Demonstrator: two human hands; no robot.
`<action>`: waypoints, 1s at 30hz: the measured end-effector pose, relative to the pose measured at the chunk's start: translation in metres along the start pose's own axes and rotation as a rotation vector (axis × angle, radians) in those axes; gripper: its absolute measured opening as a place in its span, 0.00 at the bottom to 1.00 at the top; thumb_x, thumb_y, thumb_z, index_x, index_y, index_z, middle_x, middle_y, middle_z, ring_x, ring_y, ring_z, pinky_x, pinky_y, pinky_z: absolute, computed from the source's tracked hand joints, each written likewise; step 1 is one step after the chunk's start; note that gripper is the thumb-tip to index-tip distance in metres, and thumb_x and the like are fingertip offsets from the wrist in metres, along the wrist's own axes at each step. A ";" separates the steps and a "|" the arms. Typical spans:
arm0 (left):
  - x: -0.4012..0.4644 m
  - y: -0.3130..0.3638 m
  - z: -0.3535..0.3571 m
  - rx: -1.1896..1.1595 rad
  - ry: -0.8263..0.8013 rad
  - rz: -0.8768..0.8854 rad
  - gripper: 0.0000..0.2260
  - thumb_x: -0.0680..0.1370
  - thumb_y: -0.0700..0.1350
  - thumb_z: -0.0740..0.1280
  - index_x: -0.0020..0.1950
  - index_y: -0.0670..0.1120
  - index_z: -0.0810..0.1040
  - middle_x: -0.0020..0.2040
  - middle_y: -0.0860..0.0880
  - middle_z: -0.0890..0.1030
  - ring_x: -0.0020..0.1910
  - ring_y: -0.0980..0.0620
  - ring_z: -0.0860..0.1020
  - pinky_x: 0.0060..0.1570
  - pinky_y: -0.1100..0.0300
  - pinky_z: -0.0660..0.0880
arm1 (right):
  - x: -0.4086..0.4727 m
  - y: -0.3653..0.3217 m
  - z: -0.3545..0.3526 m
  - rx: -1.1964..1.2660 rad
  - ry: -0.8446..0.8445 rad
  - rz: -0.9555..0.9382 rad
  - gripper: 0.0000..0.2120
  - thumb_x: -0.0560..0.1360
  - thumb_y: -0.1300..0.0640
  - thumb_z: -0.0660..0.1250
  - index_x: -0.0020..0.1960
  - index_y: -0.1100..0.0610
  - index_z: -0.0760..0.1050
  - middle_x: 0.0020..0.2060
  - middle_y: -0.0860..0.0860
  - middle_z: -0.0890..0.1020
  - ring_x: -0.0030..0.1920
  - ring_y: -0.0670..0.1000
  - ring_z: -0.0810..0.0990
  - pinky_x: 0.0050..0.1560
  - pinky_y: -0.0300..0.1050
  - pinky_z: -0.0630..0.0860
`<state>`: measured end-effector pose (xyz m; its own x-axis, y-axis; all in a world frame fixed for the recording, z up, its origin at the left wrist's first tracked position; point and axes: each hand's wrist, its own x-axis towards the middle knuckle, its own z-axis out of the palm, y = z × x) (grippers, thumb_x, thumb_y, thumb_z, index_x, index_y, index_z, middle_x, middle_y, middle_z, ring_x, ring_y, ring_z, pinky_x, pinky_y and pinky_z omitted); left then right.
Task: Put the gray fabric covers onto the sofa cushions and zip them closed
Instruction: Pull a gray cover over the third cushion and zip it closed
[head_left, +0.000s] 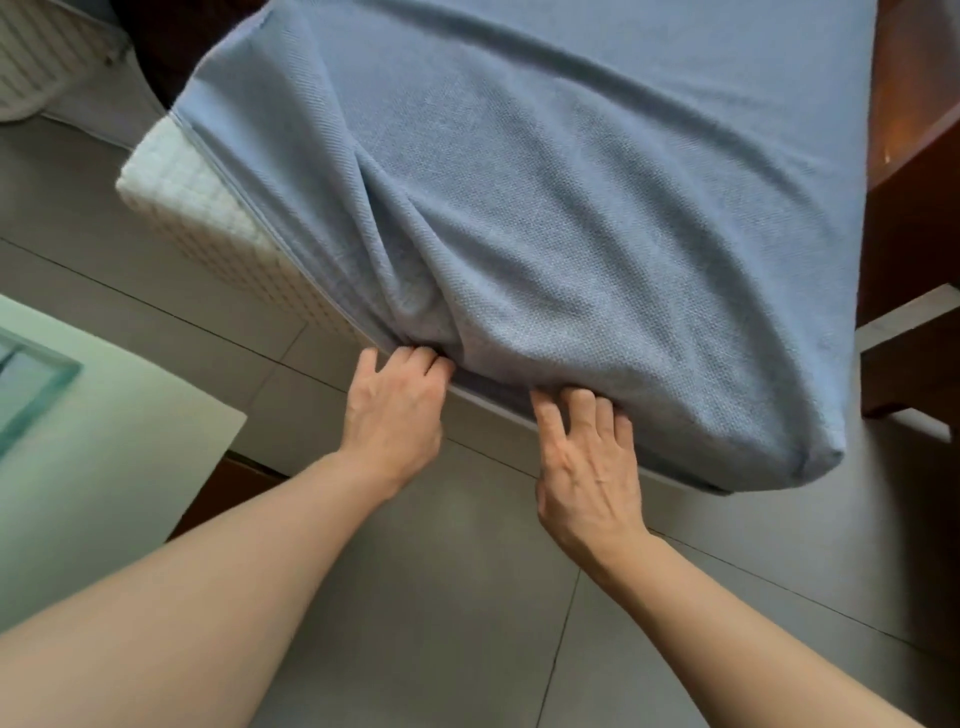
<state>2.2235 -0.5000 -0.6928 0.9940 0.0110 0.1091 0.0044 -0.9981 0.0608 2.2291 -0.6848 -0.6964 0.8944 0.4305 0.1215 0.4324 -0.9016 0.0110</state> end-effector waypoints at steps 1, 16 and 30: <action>-0.001 0.003 -0.005 -0.093 0.005 -0.069 0.13 0.66 0.38 0.70 0.50 0.44 0.77 0.45 0.46 0.78 0.46 0.44 0.77 0.50 0.49 0.69 | 0.003 -0.006 -0.001 0.011 0.019 -0.022 0.34 0.56 0.64 0.69 0.63 0.58 0.70 0.51 0.58 0.70 0.49 0.59 0.67 0.53 0.57 0.70; 0.056 -0.009 0.009 -1.781 0.128 -1.530 0.27 0.78 0.65 0.50 0.73 0.54 0.65 0.69 0.48 0.72 0.65 0.43 0.72 0.65 0.39 0.63 | 0.077 -0.012 0.002 -0.035 0.156 -0.317 0.29 0.74 0.62 0.49 0.75 0.55 0.58 0.75 0.54 0.60 0.73 0.56 0.56 0.71 0.58 0.47; 0.083 -0.022 0.055 -2.449 -0.037 -1.357 0.29 0.70 0.68 0.61 0.64 0.51 0.76 0.57 0.45 0.82 0.58 0.43 0.79 0.57 0.51 0.75 | 0.095 -0.025 0.022 -0.086 0.374 -0.282 0.22 0.82 0.64 0.42 0.73 0.61 0.63 0.72 0.57 0.65 0.72 0.57 0.64 0.69 0.62 0.56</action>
<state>2.3124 -0.4803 -0.7392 0.6305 0.0960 -0.7702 0.1485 0.9591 0.2411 2.3056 -0.6201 -0.7069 0.6344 0.6283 0.4504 0.6273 -0.7589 0.1750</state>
